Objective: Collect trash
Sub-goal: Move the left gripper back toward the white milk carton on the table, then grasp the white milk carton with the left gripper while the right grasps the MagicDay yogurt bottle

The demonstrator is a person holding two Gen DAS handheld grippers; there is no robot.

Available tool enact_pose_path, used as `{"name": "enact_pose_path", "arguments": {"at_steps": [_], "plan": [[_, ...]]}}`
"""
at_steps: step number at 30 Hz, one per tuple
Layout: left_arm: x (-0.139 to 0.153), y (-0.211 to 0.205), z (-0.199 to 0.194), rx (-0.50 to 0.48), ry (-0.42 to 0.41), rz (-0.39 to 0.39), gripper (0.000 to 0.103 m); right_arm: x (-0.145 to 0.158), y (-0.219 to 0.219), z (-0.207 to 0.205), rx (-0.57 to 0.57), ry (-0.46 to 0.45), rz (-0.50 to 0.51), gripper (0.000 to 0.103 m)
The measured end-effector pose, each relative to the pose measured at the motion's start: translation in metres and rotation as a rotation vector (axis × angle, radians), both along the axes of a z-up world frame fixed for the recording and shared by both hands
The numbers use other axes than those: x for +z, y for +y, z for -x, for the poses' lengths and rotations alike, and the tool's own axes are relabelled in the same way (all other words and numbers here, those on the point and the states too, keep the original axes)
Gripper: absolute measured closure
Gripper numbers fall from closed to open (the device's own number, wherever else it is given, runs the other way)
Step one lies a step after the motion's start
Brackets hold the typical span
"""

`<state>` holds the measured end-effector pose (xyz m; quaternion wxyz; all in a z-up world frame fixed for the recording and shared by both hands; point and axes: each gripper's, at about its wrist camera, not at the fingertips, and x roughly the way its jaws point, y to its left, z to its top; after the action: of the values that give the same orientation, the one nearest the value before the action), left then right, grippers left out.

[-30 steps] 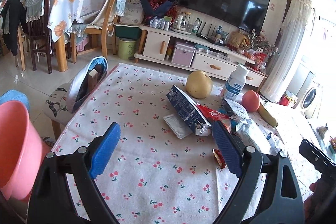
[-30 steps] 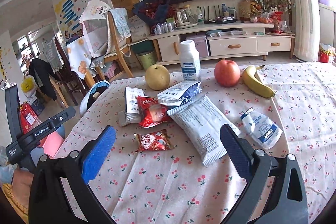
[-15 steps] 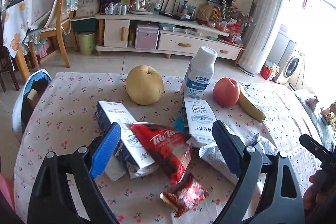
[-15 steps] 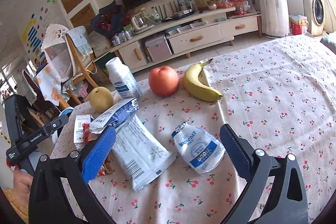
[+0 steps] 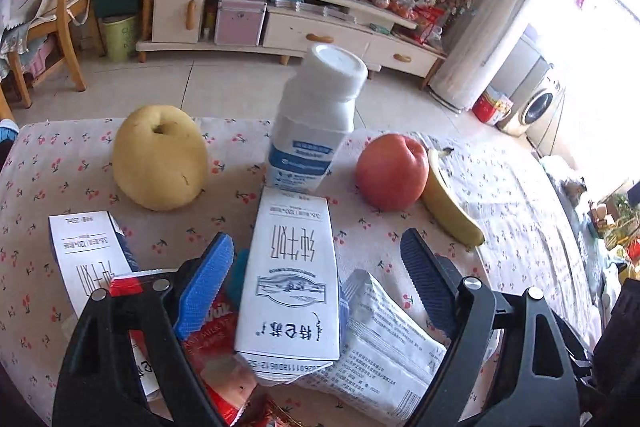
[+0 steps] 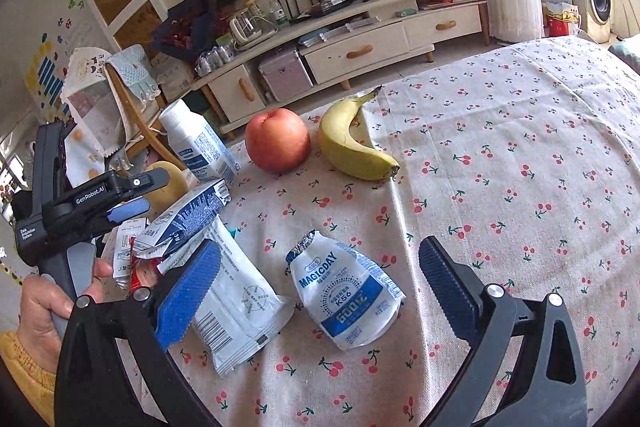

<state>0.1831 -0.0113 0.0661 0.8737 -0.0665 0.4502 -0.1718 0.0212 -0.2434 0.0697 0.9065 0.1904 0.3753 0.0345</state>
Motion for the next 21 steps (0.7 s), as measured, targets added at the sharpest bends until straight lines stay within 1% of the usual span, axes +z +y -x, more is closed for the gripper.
{"name": "enact_pose_path", "arguments": {"at_steps": [4, 5, 6, 8, 13, 16, 17, 18, 19, 21], "plan": [[-0.015, -0.014, 0.001, -0.011, 0.020, -0.090, 0.017, -0.012, 0.012, -0.010, 0.056, 0.043, 0.050, 0.005], [-0.018, -0.017, 0.001, -0.011, 0.024, -0.104, 0.021, -0.015, 0.016, -0.013, 0.078, 0.057, 0.062, 0.005], [-0.021, -0.018, 0.002, -0.010, 0.031, -0.118, 0.031, -0.018, 0.021, -0.015, 0.097, 0.076, 0.084, 0.005], [-0.028, -0.018, 0.003, -0.002, 0.053, -0.141, 0.042, -0.024, 0.028, -0.017, 0.110, 0.096, 0.127, 0.005], [-0.027, -0.017, 0.012, -0.005, 0.024, -0.145, 0.043, -0.032, 0.035, -0.019, 0.133, 0.128, 0.180, 0.005], [-0.029, -0.017, 0.023, -0.015, 0.025, -0.143, 0.043, -0.037, 0.032, -0.020, 0.133, 0.142, 0.184, 0.007], [-0.029, -0.018, 0.028, -0.027, 0.019, -0.151, 0.043, -0.038, 0.030, -0.021, 0.134, 0.144, 0.177, 0.012], [-0.029, -0.020, 0.033, -0.037, 0.014, -0.160, 0.043, -0.039, 0.030, -0.022, 0.139, 0.149, 0.169, 0.023], [-0.029, -0.021, 0.038, -0.047, 0.011, -0.165, 0.043, -0.039, 0.029, -0.022, 0.145, 0.155, 0.162, 0.027], [-0.028, -0.022, 0.047, -0.060, 0.009, -0.166, 0.043, -0.041, 0.030, -0.021, 0.157, 0.164, 0.165, 0.031]]}}
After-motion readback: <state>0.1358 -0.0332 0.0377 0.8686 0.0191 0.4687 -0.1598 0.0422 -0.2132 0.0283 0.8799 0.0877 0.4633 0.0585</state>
